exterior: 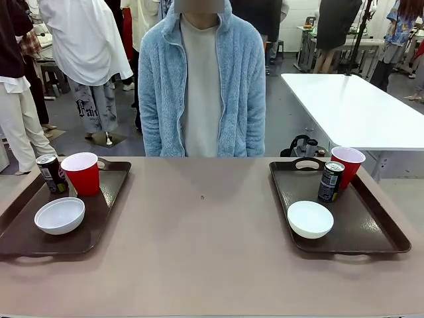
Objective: Prepare tableware on both trays.
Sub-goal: Pick up a Picnic Bowl from the table and place it on a Handle tray.
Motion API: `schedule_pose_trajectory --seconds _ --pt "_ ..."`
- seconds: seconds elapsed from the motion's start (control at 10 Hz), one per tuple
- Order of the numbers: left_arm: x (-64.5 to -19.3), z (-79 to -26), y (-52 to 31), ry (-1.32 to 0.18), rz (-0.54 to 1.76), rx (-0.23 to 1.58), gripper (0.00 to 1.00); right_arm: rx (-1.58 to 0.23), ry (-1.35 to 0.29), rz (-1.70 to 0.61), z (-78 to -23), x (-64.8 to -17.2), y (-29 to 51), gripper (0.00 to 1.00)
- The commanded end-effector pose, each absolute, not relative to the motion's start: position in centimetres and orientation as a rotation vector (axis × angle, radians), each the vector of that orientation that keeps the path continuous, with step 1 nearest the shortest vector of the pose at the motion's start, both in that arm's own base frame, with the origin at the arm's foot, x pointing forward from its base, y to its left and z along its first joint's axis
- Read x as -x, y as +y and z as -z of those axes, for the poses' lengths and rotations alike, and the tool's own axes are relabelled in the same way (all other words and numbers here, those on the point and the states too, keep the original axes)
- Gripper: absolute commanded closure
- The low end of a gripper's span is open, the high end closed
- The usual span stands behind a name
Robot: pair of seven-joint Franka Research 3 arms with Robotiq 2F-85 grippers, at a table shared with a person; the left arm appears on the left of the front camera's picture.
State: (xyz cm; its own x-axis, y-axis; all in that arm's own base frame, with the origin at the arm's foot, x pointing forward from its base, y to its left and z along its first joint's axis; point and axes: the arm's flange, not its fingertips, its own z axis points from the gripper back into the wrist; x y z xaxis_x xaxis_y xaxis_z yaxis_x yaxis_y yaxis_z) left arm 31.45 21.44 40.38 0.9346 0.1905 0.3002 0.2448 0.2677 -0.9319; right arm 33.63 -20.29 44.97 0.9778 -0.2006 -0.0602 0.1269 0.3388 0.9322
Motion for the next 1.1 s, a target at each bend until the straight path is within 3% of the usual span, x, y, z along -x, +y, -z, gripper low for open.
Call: schedule_pose_trajectory --seconds 0.0,0.4,1.0 --pt "-31.4 -40.7 21.5 -0.404 0.038 1.323 0.08 -1.169 -0.012 0.165 -43.2 -34.0 -21.2 0.00" --pt "-31.4 -40.7 21.5 -0.404 0.038 1.323 0.08 -1.207 0.000 0.181 -39.6 -33.0 -22.9 0.00" --pt "-31.4 -40.7 21.5 -0.404 0.038 1.323 0.08 -1.196 0.011 0.216 -39.6 -33.1 -22.1 0.00"
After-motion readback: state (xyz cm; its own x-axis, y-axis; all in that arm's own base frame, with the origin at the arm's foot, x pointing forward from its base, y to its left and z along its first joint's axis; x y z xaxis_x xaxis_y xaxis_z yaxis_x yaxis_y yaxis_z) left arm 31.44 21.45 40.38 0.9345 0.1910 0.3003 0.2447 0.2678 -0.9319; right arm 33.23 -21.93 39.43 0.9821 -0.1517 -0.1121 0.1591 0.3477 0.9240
